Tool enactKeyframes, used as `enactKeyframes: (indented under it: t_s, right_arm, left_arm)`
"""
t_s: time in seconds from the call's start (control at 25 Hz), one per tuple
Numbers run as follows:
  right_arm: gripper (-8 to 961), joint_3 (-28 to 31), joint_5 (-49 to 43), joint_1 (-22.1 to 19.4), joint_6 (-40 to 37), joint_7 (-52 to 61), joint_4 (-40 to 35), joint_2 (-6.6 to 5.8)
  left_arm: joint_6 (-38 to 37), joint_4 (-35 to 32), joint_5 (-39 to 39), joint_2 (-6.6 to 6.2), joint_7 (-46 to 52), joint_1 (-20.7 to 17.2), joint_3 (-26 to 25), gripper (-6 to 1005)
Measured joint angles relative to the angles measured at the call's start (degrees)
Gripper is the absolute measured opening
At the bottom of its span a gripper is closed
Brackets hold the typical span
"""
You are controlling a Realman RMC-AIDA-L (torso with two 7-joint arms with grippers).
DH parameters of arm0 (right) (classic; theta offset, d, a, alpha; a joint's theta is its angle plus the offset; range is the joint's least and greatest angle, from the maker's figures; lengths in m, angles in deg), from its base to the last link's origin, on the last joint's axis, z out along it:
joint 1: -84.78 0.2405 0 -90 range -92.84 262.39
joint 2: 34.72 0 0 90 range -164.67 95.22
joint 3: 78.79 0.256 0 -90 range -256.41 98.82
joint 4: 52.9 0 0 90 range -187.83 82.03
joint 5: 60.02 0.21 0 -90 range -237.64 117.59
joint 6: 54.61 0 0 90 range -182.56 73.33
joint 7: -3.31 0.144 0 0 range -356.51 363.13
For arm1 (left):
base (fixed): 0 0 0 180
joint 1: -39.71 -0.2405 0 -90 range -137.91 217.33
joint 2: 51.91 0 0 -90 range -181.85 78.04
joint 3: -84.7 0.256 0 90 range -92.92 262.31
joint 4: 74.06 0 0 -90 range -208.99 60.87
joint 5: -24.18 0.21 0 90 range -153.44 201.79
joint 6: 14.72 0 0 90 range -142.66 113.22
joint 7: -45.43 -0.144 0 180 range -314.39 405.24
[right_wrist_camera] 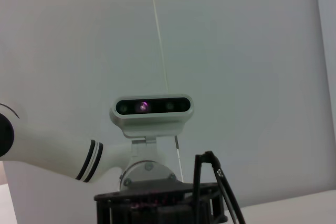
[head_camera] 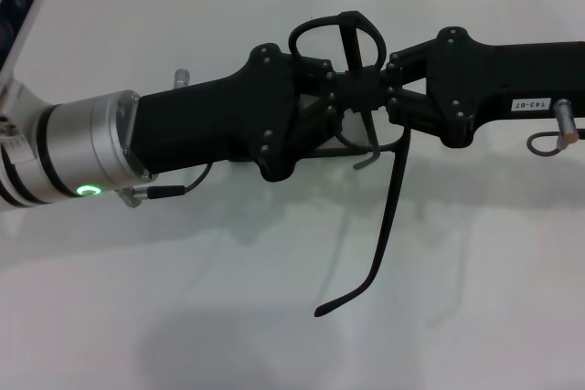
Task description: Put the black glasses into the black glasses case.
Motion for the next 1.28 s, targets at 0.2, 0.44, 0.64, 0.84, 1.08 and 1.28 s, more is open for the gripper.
enactKeyframes:
  t_s: [0.2,0.44,0.64,0.84,1.08,1.28]
  right_arm:
    - [97,0.00,0.78,0.31,-0.66,-0.48,0.62,-0.22]
    - [97,0.55,0.82,0.35,-0.55,-1.58,1.52,-0.23]
    - [98,2.46,0.90,-0.01,0.00,-2.50,2.18,-0.26]
    - [97,12.33,1.85,-0.97,-7.05,-2.94,2.59,-0.28]
    - [98,19.26,13.93,-2.94,-17.02,-6.36,2.81,-0.32]
    - [98,19.73,23.71,-3.35,-17.98,-11.73,5.96,-0.21]
  left_arm:
    - [0.35,0.00,-0.20,0.10,-0.07,0.00,0.03,31]
    - [0.43,0.00,-0.46,0.13,-0.12,0.00,0.03,30]
    - [-0.63,-0.08,-0.92,-0.01,-0.25,-0.09,-0.02,30]
    - [-2.39,-0.47,-2.39,-0.41,-1.03,-0.85,-0.42,30]
    - [-2.39,-0.16,-0.79,-0.58,-1.64,-0.21,-0.03,30]
    - [-2.52,-0.01,1.18,-0.14,-2.82,2.30,4.00,30]
